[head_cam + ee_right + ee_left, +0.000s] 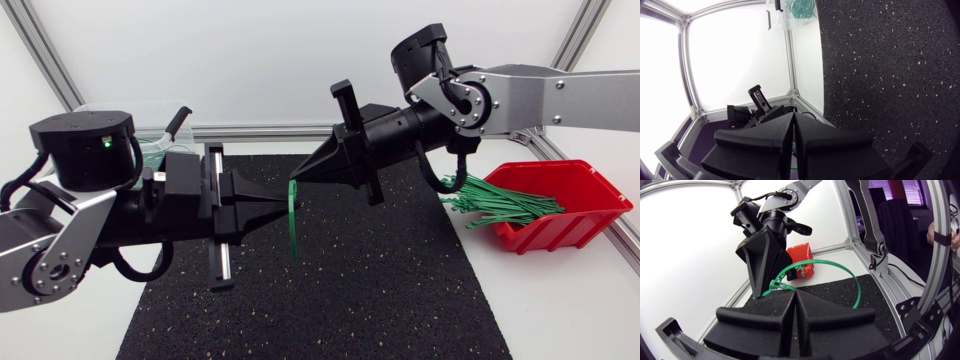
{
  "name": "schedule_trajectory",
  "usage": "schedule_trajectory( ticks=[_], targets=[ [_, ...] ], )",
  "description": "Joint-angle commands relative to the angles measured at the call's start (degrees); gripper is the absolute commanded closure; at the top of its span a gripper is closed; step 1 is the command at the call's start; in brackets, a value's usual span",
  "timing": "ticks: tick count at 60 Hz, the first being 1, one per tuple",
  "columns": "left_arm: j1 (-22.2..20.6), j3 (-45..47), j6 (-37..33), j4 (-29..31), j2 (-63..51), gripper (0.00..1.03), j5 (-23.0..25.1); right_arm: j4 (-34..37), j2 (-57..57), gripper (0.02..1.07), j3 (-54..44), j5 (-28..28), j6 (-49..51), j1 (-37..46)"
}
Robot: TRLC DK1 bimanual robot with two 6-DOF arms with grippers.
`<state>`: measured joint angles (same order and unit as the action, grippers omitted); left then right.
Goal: Take a green cable tie from the red box, thread the tail through the head to close it, then place it in the transparent bin on the left.
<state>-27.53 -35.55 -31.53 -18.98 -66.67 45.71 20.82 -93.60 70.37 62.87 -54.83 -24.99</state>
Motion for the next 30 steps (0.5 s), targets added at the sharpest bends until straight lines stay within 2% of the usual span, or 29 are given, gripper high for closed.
schedule_trajectory(
  ticks=[1,13,21,26,30],
  targets=[
    [-2.1,1.3,-0.6,0.3,2.3,1.00,3.0,-1.5,-2.4,1.01,-0.3,-3.7,0.4,2.1],
    [-2.4,0.0,-0.6,1.6,1.2,1.00,0.7,-1.5,-0.4,1.01,-1.0,-3.8,0.8,1.1],
    [-0.4,-2.4,0.1,3.2,-1.2,1.00,-0.2,-1.6,1.3,1.00,-1.3,-3.5,0.9,0.7],
    [0.7,-4.7,0.4,6.2,-2.7,1.00,-0.2,-1.3,1.6,0.76,-1.3,-2.4,1.0,0.1],
    [2.4,-6.5,1.6,7.7,-4.1,1.00,-0.1,-1.2,2.0,0.63,-1.5,-2.3,1.3,-0.1]
  ],
)
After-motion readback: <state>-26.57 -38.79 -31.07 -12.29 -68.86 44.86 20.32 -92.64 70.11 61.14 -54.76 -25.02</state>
